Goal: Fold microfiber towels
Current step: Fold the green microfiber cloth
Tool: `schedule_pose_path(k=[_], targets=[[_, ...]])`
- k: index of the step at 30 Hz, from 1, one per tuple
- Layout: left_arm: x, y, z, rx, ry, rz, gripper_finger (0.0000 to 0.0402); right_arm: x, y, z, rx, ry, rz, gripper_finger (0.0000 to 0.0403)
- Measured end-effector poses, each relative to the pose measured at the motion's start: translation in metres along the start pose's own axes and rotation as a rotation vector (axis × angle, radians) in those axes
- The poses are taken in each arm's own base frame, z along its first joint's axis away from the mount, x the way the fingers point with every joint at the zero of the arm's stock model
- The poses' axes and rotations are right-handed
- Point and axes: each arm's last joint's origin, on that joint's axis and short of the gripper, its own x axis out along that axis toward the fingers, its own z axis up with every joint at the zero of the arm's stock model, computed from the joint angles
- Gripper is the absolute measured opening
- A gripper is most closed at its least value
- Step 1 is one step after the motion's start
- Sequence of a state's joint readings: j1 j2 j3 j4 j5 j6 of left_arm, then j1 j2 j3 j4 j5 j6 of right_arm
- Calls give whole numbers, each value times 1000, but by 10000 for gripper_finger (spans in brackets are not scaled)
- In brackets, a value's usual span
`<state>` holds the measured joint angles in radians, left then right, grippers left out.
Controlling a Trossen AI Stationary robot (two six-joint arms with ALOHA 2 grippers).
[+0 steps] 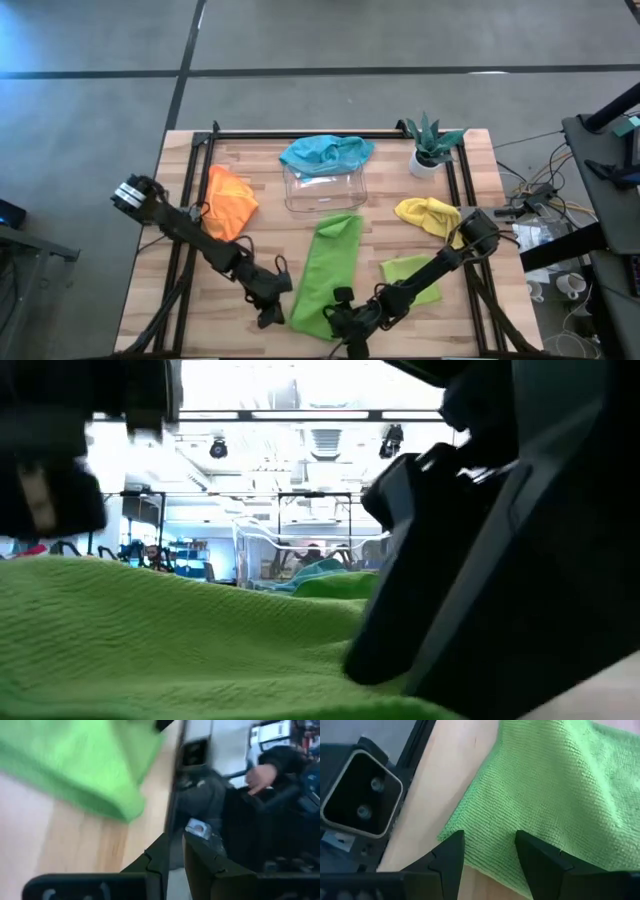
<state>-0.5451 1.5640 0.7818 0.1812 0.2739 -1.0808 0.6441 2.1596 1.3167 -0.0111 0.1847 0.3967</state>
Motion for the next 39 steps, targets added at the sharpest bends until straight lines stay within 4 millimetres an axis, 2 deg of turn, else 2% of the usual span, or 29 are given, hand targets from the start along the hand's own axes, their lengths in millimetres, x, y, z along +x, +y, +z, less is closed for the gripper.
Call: schedule_pose_path(k=[5,8,11,15,19,22,26,32,37,39], targets=[[-15,-3,15,235,-314,164,38,-1,1,-3,10,6,1,176],[-5,2,27,302,-353,196,38,-5,2,0,-1,15,0,176],[11,9,38,334,-343,238,37,-14,2,5,-15,56,-11,176],[33,29,42,433,-264,337,37,-28,3,13,-16,74,-23,176],[45,40,43,570,-213,384,37,-23,5,16,0,7,3,176],[45,50,42,558,-175,443,37,-11,8,16,5,-69,35,176],[35,55,37,535,-133,540,37,5,7,4,-5,-9,33,176],[32,54,28,546,-92,579,37,2,8,-4,26,64,16,176],[29,45,27,555,-93,553,37,-7,13,8,-23,55,40,176],[29,35,32,569,-164,489,37,-15,16,17,-55,23,50,176]])
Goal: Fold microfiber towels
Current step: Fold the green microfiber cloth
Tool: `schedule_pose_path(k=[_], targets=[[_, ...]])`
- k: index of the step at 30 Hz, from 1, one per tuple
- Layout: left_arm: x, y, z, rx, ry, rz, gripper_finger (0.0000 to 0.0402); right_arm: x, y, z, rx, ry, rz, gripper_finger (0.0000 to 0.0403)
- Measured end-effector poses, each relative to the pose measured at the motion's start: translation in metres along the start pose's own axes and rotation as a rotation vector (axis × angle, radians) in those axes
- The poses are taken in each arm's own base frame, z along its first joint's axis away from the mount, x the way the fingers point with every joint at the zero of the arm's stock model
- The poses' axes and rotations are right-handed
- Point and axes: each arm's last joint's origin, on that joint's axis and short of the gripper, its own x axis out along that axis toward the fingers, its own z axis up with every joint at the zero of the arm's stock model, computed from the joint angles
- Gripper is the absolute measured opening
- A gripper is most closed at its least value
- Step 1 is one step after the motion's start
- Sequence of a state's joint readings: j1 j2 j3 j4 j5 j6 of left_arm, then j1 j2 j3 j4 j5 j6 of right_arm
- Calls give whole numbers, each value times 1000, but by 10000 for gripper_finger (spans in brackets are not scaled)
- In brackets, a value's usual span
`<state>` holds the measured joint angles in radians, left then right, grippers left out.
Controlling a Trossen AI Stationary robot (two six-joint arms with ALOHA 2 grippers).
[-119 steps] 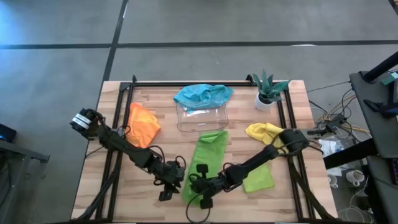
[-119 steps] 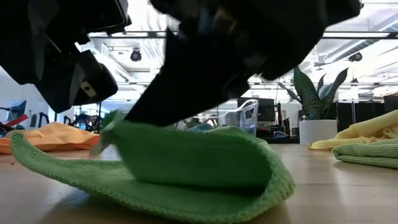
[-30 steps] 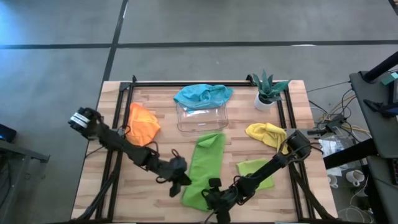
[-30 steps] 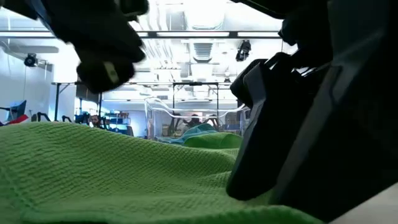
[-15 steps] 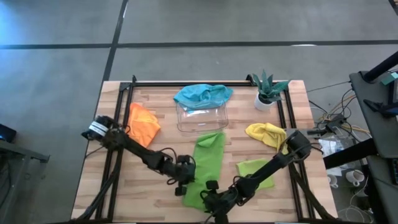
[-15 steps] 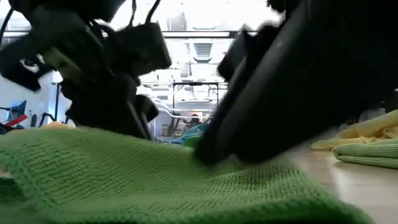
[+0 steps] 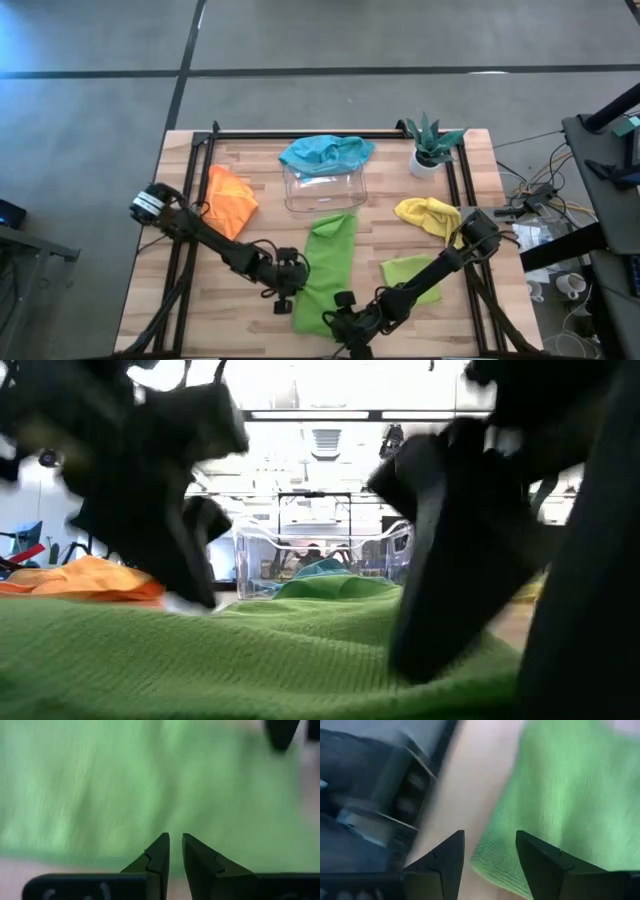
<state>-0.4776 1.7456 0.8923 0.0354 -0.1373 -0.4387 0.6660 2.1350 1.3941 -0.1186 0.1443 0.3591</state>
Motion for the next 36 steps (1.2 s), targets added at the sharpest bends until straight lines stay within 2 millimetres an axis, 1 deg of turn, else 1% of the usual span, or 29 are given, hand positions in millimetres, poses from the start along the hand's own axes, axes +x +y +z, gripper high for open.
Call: schedule_pose_path(k=[3,5,8,11,13,16,20,22,24,29,33,36], targets=[[-5,-7,15,-17,-133,-61,37,-19,2,20,-61,-93,-51,176],[-6,-9,16,-12,-149,-69,37,-24,-3,24,-97,-118,-152,176],[-9,-9,20,5,-183,-22,37,-23,-11,18,-152,-93,-292,175],[-15,-10,29,19,-248,36,37,-24,-16,22,-149,-115,-314,169],[-19,-12,35,45,-274,44,37,-24,-21,22,-112,-115,-323,162],[-28,-17,45,91,-312,13,38,-18,-29,13,-48,-71,-364,153],[-45,-24,48,108,-347,-37,38,-16,-31,4,13,-30,-372,144],[-54,-26,46,117,-336,-45,38,-9,-29,-1,12,-3,-330,141],[-63,-29,50,117,-373,-67,38,2,-29,-4,1,-15,-286,138],[-93,-42,59,172,-472,-145,38,39,-38,2,-34,-130,-248,131],[-115,-52,58,241,-513,-220,38,66,-50,22,-22,-175,-259,130],[-128,-56,53,269,-500,-236,38,81,-65,47,-19,-217,-278,130]])
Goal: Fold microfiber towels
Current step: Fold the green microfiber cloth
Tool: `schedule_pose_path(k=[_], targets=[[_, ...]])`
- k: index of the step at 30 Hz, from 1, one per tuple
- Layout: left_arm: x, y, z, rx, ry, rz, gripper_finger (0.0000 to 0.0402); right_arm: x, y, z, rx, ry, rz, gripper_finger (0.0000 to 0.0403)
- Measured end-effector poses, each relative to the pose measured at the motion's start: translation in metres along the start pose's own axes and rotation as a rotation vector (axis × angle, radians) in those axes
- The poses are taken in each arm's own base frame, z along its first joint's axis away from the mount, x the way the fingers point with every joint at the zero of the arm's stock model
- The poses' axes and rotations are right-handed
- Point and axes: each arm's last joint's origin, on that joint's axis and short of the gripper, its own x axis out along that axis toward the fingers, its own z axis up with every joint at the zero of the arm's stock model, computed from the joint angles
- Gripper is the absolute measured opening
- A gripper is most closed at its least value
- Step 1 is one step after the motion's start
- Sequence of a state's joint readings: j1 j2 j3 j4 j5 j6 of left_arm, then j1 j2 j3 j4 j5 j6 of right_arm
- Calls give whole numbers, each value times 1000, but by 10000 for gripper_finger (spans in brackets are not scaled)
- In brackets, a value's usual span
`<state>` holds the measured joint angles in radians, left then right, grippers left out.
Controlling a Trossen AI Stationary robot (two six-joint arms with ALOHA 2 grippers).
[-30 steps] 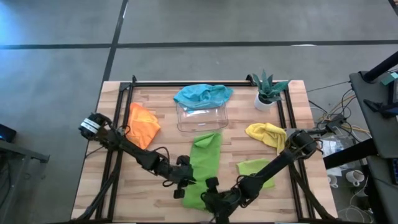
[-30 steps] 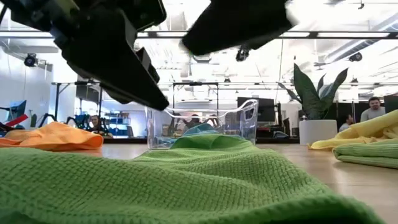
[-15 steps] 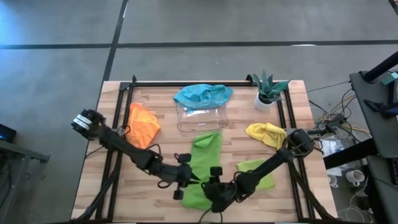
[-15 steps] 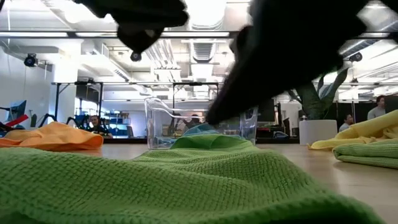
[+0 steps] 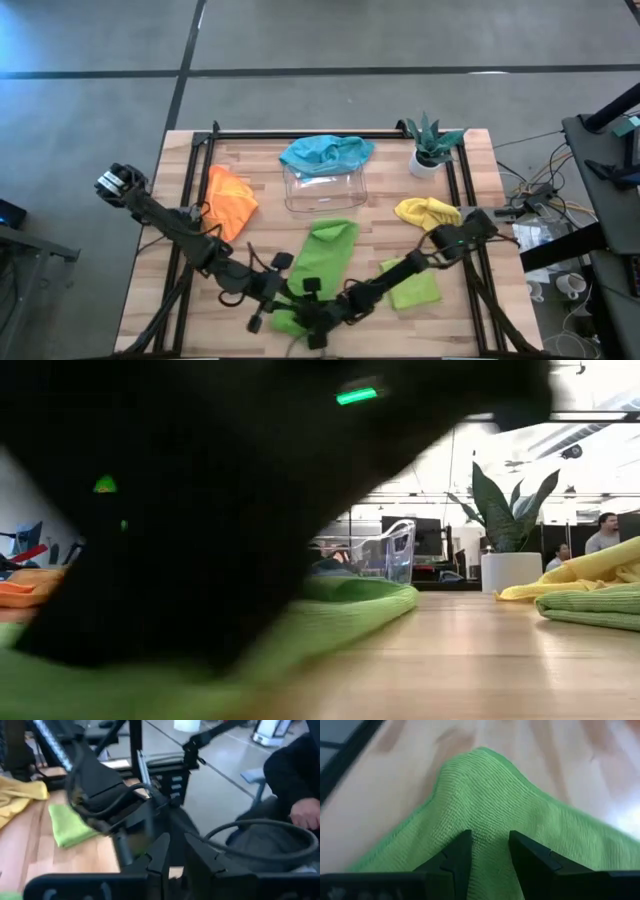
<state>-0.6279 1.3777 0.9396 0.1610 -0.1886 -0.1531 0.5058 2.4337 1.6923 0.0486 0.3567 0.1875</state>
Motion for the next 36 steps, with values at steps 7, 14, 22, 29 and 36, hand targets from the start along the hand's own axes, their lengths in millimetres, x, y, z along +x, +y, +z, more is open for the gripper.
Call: schedule_pose_path(k=[7,14,22,29,36], targets=[[-30,-13,-11,-184,106,-5,38,2,-24,64,-44,-24,-49,130],[-32,-32,-47,-314,92,-20,38,-45,-31,83,-148,108,-52,130],[5,-52,-91,-350,105,-66,38,-94,-51,40,-111,277,-191,130],[44,-55,-128,-365,163,-2,38,-114,-100,-6,-47,415,-264,130],[58,-65,-178,-579,388,-30,38,-105,-124,-32,103,554,-115,130]])
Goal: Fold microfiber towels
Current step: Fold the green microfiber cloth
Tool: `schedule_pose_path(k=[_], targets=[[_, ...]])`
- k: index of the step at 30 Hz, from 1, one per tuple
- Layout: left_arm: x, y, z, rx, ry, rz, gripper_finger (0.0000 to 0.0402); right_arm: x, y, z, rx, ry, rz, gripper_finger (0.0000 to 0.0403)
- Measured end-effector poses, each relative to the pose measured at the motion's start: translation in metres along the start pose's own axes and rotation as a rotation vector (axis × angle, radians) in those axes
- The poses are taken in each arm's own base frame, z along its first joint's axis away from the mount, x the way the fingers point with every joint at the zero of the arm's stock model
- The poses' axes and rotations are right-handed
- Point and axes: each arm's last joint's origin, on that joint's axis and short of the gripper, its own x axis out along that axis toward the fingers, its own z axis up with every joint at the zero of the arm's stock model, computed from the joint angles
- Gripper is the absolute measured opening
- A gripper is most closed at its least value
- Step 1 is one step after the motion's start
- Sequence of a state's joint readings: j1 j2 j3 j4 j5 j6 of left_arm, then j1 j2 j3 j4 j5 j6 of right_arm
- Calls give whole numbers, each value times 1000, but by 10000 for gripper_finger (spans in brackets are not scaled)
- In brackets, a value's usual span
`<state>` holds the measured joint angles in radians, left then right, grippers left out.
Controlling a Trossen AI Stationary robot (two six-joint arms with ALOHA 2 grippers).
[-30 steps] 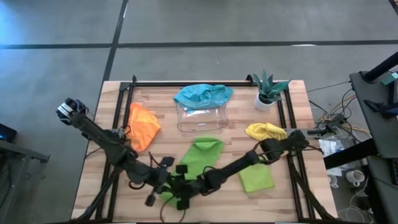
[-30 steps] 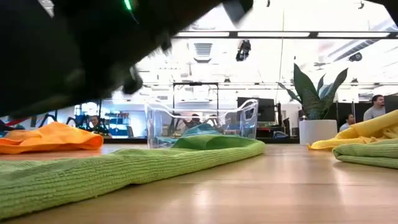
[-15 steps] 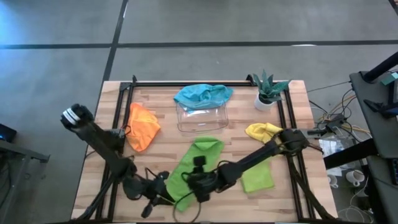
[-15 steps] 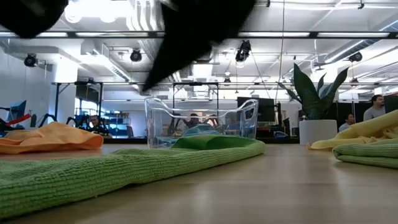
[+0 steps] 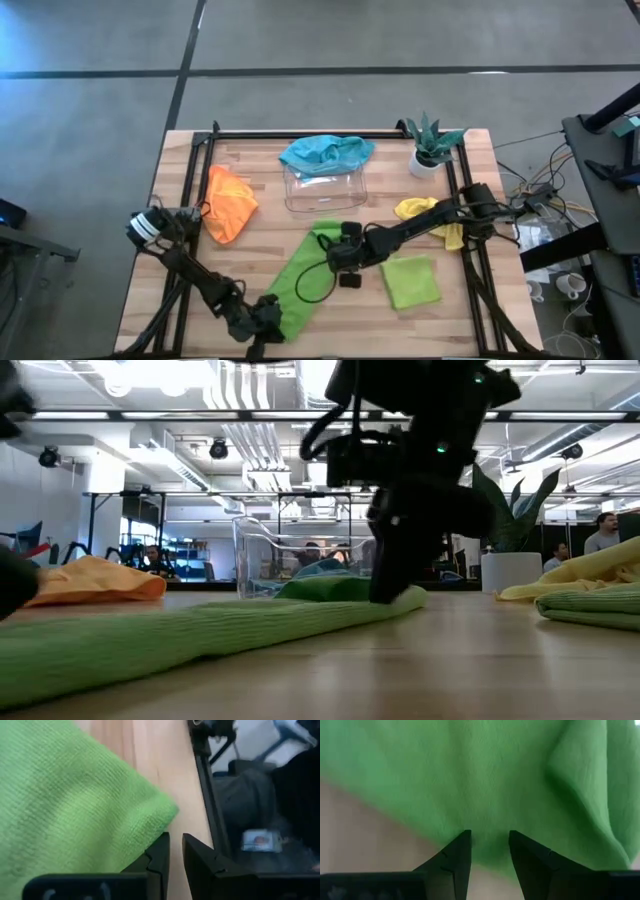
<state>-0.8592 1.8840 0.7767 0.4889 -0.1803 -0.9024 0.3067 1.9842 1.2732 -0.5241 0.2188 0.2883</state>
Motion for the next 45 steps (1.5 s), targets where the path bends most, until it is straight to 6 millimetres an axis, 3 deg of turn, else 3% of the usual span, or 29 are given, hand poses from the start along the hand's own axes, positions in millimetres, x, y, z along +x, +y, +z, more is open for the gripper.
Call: schedule_pose_path(k=[6,11,15,19,22,24,28,32,38,41,45], targets=[[-15,-11,-18,-131,96,12,38,-10,21,4,72,-38,95,130],[-49,-15,-22,-209,199,89,38,-25,47,16,106,-112,278,130],[-81,-20,-15,-228,201,160,38,-47,61,29,56,-189,286,130],[-113,-28,0,-129,-22,203,38,-68,66,39,-1,-268,227,130],[-128,-32,7,35,-454,349,38,-71,67,39,-31,-268,201,130],[-128,-29,8,75,-630,440,38,-70,67,38,-34,-262,201,130],[-110,-12,6,73,-636,476,38,-62,65,28,-55,-194,174,130],[-89,4,4,0,-456,423,38,-60,62,23,-73,-141,147,130],[-66,0,-2,-134,-125,239,38,-60,61,22,-90,-134,142,130],[-66,-1,-13,-235,6,197,38,-60,61,22,-93,-134,142,130],[-84,-3,-30,-301,102,266,38,-60,62,23,-95,-144,145,130]])
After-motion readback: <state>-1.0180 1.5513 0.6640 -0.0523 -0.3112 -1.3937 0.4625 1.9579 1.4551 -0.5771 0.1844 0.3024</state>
